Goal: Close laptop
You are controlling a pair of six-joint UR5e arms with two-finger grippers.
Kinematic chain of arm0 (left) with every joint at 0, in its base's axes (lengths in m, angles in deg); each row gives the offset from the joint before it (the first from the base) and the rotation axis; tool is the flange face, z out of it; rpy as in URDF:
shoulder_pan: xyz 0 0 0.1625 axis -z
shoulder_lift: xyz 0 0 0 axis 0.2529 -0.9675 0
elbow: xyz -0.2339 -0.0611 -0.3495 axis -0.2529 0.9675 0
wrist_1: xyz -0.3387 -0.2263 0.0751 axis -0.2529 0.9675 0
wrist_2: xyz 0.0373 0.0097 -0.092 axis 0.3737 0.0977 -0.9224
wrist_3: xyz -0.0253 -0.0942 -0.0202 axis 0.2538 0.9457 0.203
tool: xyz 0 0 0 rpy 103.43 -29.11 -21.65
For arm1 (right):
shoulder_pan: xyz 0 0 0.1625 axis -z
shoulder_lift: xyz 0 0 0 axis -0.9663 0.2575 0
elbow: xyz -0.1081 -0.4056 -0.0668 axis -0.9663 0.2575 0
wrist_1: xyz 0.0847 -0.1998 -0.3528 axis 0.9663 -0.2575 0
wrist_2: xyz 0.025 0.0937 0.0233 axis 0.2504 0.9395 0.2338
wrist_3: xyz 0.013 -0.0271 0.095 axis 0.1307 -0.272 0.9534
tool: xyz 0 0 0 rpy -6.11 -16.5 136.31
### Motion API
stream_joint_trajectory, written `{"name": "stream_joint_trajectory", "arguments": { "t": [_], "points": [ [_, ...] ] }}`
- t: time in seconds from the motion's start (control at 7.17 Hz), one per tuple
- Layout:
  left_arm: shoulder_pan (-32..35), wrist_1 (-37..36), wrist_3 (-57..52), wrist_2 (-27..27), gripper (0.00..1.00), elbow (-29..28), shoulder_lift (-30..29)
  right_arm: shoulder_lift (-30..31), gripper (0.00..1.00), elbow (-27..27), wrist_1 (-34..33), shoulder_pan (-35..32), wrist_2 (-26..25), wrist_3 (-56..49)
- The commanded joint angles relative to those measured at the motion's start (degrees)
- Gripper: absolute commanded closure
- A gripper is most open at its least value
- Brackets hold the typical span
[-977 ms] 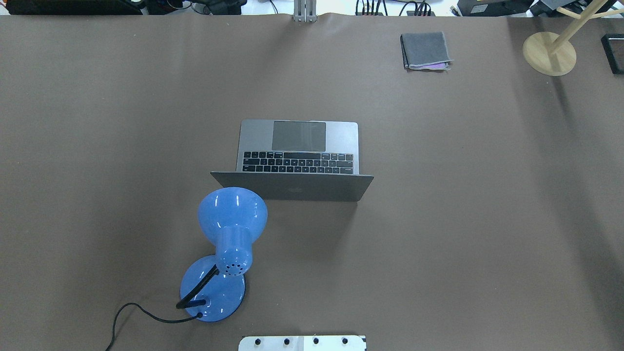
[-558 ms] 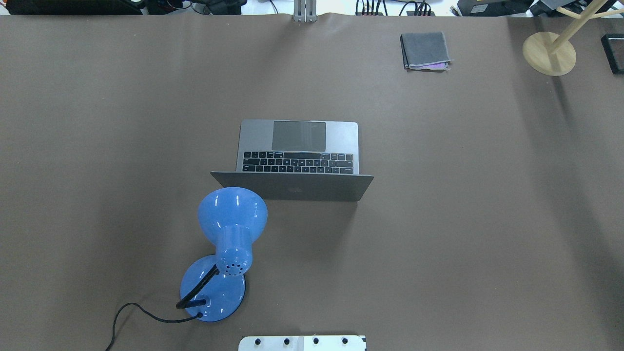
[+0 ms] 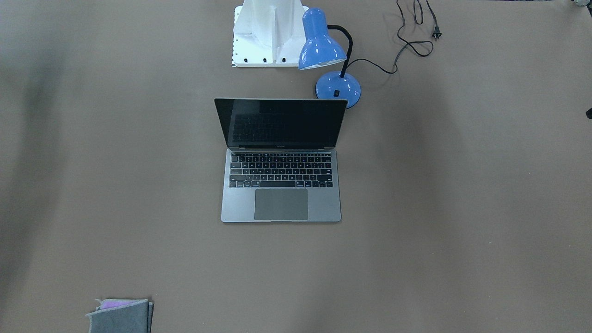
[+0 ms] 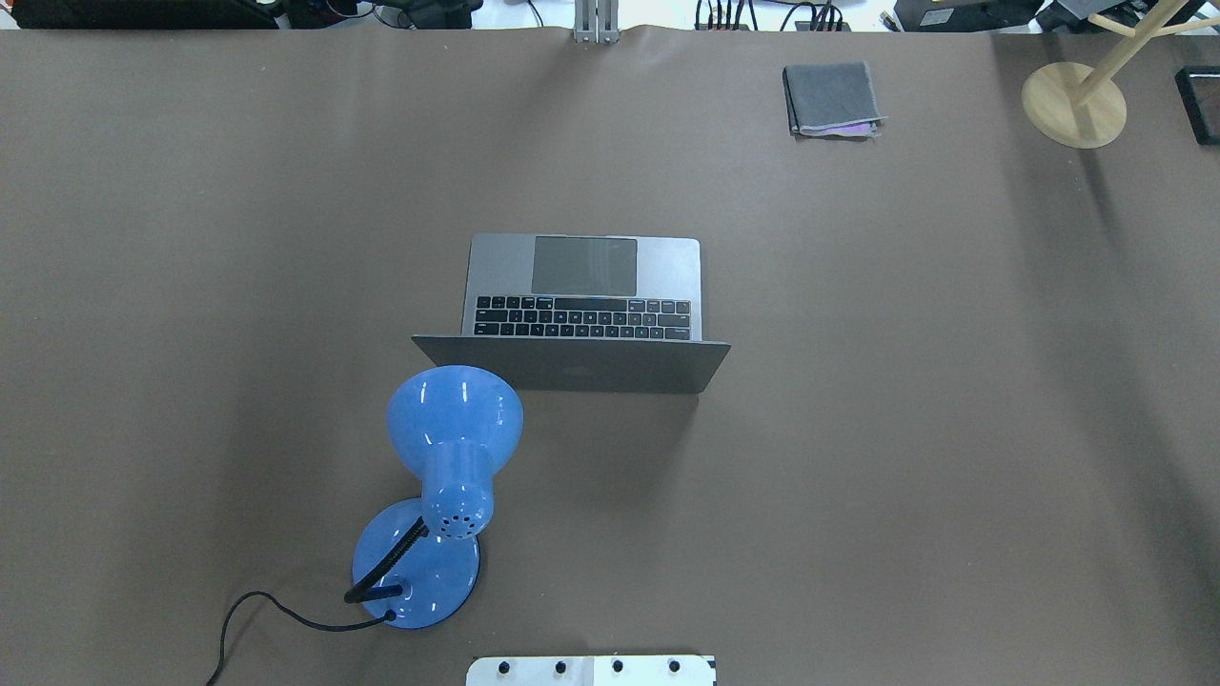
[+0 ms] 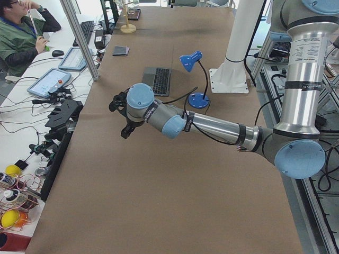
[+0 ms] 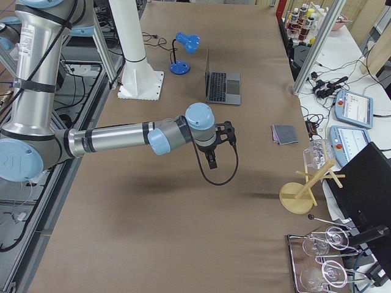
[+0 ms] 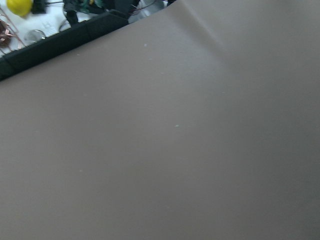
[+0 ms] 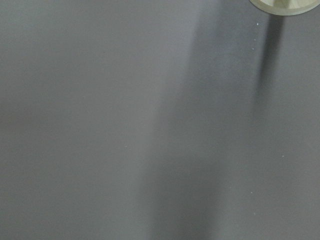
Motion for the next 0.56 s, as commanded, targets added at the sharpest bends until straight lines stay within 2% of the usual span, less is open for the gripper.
{"name": "stream_joint_trajectory", "arguments": {
  "t": [0.0, 0.14, 0.42],
  "points": [
    [-7.4, 10.0, 20.4, -1.5, 0.01, 0.4, -0.5, 0.0, 0.02, -2.0, 6.1, 4.9, -0.6, 10.7],
    [-9.8, 14.0, 25.7, -1.6, 0.01, 0.4, -0.8, 0.0, 0.03, -2.3, 9.3, 6.8, -1.9, 16.1],
    [-14.5, 16.4, 34.8, -1.0, 0.01, 2.9, -2.3, -0.4, 0.03, -2.6, 22.9, 13.4, -2.5, 34.5]
  ]
}}
